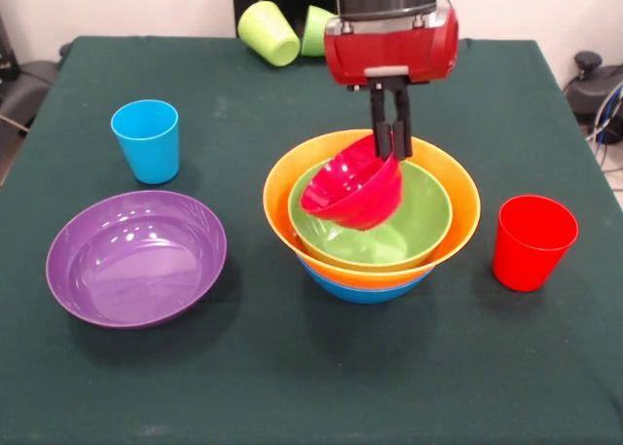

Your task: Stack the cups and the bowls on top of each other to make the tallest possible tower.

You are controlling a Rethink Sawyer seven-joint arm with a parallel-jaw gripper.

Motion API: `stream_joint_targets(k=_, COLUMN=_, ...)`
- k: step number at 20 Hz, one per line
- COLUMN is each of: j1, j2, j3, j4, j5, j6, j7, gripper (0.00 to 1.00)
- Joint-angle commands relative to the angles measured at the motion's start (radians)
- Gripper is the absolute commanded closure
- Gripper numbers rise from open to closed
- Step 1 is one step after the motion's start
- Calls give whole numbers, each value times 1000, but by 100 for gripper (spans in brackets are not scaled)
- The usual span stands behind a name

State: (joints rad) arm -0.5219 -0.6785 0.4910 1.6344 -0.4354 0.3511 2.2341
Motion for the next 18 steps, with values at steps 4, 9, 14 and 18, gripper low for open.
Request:
stream_joint_targets(k=4, j1=30, j2=110, j3=-74, j4=25, j5=-129, j6=-57, j7=-27, gripper=100)
stream_joint_targets(k=9, j1=26, j2=120, j3=-62, j4=19, j5=-158, j6=-27, j7=-66, gripper=100)
stream_joint_targets(k=14, j1=30, j2=122, j3=-57, j4=4, j5=-180, j6=-8, j7=-83, gripper=0)
stream_joint_targets(k=18, j1=28, j2=124, j3=-49, j4=-8, j5=-178, j6=7, j7=-73, gripper=0)
